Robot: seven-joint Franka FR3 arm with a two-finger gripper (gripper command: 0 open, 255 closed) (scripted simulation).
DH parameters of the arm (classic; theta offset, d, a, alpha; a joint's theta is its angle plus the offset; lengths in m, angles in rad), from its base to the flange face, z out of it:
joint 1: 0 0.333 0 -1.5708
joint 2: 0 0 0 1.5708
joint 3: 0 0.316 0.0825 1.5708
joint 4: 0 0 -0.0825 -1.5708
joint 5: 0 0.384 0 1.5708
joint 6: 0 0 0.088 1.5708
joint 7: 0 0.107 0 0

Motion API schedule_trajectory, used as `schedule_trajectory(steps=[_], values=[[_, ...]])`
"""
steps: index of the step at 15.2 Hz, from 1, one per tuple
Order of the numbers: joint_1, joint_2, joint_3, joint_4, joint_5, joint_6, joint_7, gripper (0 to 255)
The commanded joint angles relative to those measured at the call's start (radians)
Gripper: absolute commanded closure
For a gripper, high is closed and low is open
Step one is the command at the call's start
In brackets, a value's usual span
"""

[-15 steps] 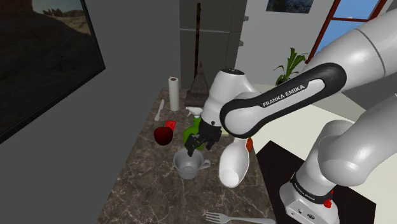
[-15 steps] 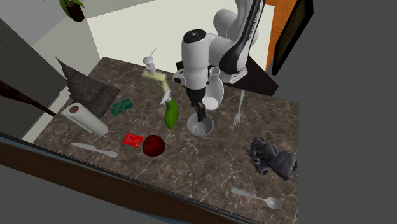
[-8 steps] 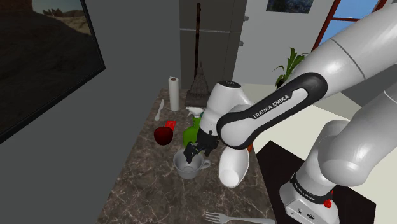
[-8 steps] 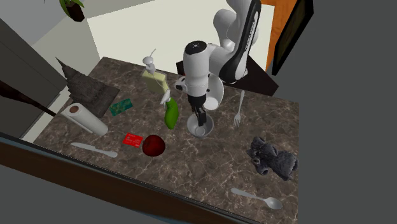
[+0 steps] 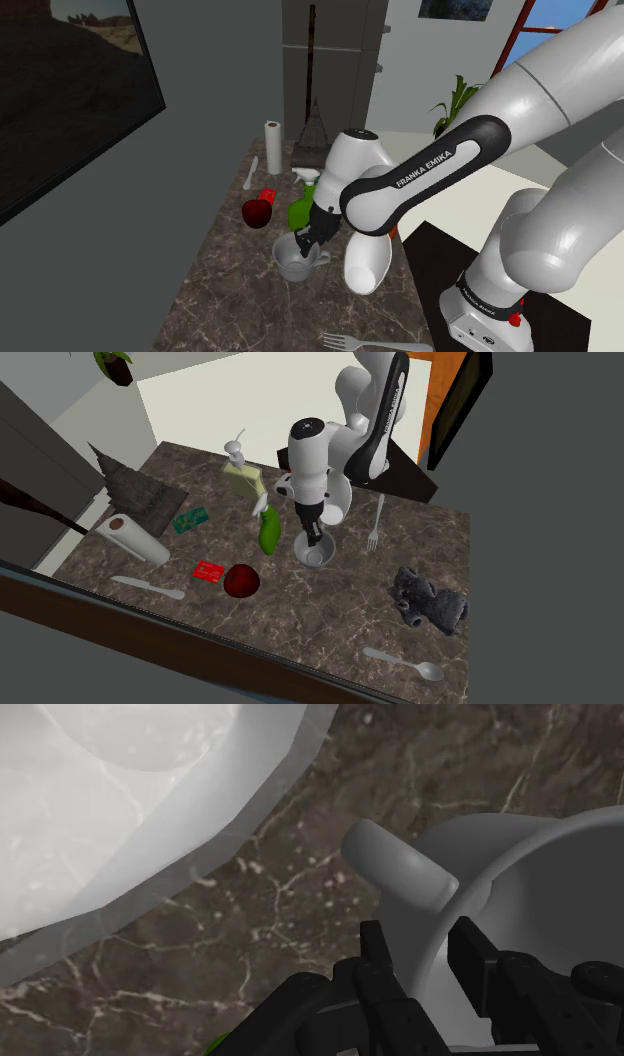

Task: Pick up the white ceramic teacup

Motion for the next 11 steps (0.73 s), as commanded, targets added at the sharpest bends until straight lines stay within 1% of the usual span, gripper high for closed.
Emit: schedule_trajectory(steps=[1,3,11], values=[[0.0,0.001,0.0,0.0,0.0,0.0,0.0,255],[0.001,0.0,0.0,-0.001,0.001,0.0,0.0,255],[-0.005,-0.108,-0.017,0.033,-0.02,-0.141,0.026,255]])
